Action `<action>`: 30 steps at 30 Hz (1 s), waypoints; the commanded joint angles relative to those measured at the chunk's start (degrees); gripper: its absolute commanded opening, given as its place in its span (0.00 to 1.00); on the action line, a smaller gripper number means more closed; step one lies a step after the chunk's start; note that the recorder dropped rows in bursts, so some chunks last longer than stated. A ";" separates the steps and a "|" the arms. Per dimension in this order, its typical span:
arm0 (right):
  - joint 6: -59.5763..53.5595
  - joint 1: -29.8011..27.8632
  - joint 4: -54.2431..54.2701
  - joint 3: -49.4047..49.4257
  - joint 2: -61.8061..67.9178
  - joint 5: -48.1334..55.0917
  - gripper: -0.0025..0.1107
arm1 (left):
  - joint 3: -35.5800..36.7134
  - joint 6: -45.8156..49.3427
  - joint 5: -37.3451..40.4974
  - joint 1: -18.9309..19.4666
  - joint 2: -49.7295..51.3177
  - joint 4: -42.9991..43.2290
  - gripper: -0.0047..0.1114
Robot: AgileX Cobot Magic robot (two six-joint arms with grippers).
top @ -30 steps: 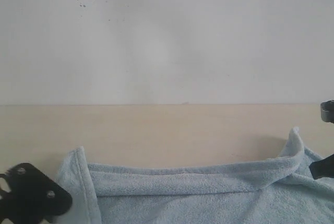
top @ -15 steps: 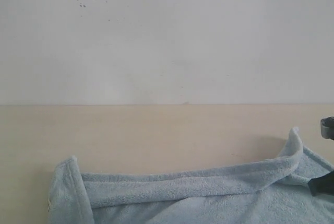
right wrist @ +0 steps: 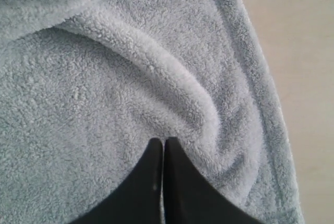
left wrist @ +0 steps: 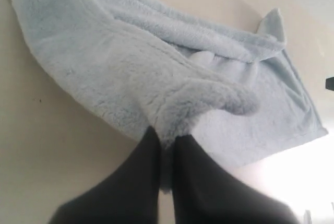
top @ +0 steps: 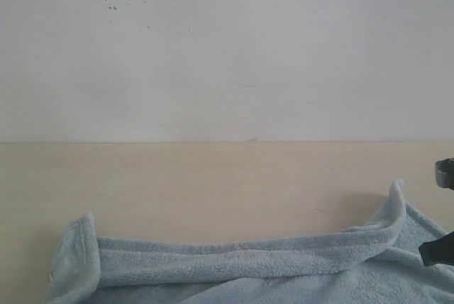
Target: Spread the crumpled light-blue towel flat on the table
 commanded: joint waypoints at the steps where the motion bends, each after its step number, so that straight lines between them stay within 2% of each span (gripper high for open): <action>1: -0.43 0.12 -0.04 0.33 -0.36 0.08 0.02 | 0.40 -3.76 4.10 -0.14 -4.92 4.03 0.08; 12: -0.55 0.12 -0.04 0.33 -0.36 0.26 0.02 | 0.40 -18.96 7.00 -0.14 -10.12 18.22 0.08; 24: -0.78 0.12 0.06 0.39 -0.36 0.23 0.02 | 1.97 -19.19 7.22 -0.14 -10.12 17.44 0.08; 28: -1.00 0.12 0.06 0.39 -0.36 1.47 0.02 | 3.42 -18.48 6.77 -0.14 -10.12 14.92 0.20; 30: -1.00 0.12 0.06 0.39 -0.36 2.24 0.02 | 3.42 -19.06 6.94 -0.14 -10.12 14.75 0.33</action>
